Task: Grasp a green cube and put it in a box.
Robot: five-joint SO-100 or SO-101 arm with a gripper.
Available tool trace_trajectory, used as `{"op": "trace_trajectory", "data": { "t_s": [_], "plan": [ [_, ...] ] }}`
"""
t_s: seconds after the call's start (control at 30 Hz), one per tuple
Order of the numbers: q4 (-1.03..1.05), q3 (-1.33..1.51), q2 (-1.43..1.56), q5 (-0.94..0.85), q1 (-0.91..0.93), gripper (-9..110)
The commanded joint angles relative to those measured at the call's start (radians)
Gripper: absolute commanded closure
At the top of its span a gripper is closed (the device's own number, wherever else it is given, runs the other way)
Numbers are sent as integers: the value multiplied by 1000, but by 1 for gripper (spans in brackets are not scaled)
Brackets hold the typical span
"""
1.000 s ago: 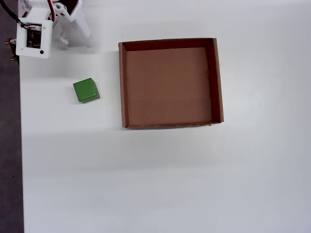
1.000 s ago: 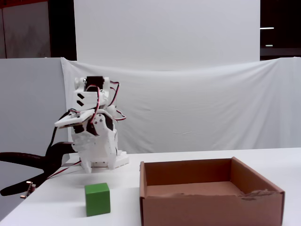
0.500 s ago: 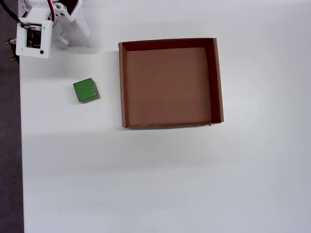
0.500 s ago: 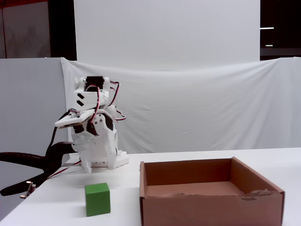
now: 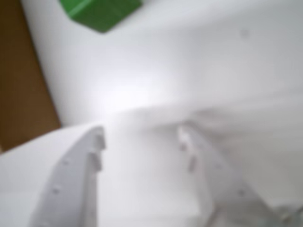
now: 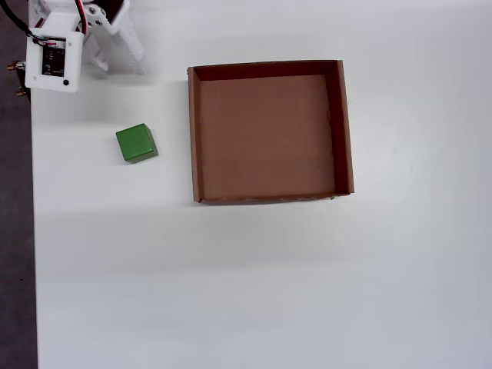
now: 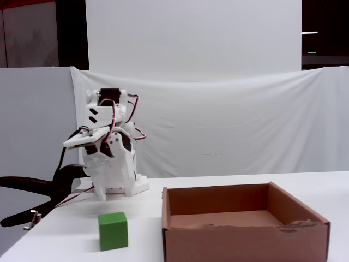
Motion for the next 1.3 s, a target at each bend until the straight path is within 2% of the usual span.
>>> {"op": "trace_trajectory", "data": {
  "t_s": [0.0,0.1,0.3,0.53,0.7,1.27],
  "plan": [
    [-6,-8,6,5,17,80],
    [-66,-23,-20,5,20,80],
    [-120,-258,-239,-11,41,80],
    [-187,-446,-611,-109,43,79],
    [-310,-514,-813,-137,38,79],
    [-173,-799,-1183,-334,18,71]
  ]
}}
